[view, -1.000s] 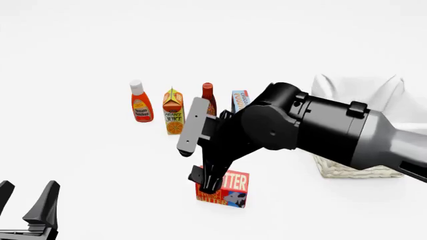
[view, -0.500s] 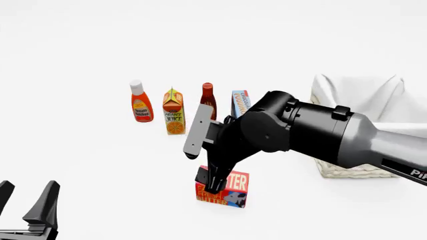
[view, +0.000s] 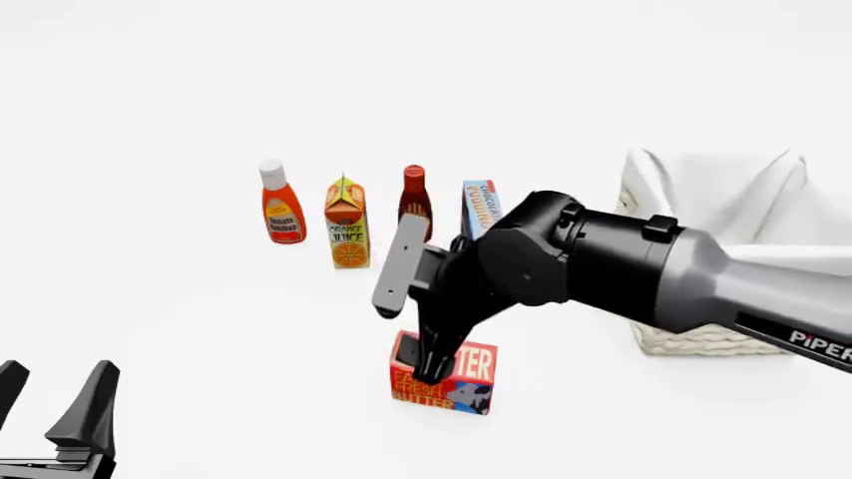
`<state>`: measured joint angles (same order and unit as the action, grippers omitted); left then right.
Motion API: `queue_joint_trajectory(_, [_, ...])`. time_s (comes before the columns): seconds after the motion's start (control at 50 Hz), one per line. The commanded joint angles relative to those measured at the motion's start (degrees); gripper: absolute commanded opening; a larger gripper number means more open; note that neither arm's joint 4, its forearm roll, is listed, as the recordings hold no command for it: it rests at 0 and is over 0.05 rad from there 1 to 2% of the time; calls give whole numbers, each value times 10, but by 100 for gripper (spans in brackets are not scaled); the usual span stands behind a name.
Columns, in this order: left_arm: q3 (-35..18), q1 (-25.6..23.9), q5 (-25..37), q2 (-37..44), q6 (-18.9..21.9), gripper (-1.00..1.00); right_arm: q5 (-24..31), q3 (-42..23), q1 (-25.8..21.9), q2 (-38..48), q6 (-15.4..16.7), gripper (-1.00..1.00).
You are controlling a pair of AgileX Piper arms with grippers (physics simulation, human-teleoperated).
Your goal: Pick the butter and place it in the basket.
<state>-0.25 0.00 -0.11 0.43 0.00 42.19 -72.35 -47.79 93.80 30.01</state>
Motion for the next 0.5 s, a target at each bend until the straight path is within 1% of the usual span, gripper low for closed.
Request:
queue_joint_trajectory(0.02, [0, 0, 0, 0, 0, 100, -16, 14, -4, 5, -7, 100])
queue_joint_trajectory(0.2, [0, 0, 0, 0, 0, 100, -31, 24, -1, 16, -8, 100])
queue_joint_trajectory(0.28, [0, 0, 0, 0, 0, 100, -38, 28, 4, 25, -3, 100])
queue_joint_trajectory(0.32, [0, 0, 0, 0, 0, 100, -41, 34, 0, 22, -8, 100])
queue_joint_trajectory(0.5, [0, 0, 0, 0, 0, 100, -48, 34, 4, 30, -9, 100])
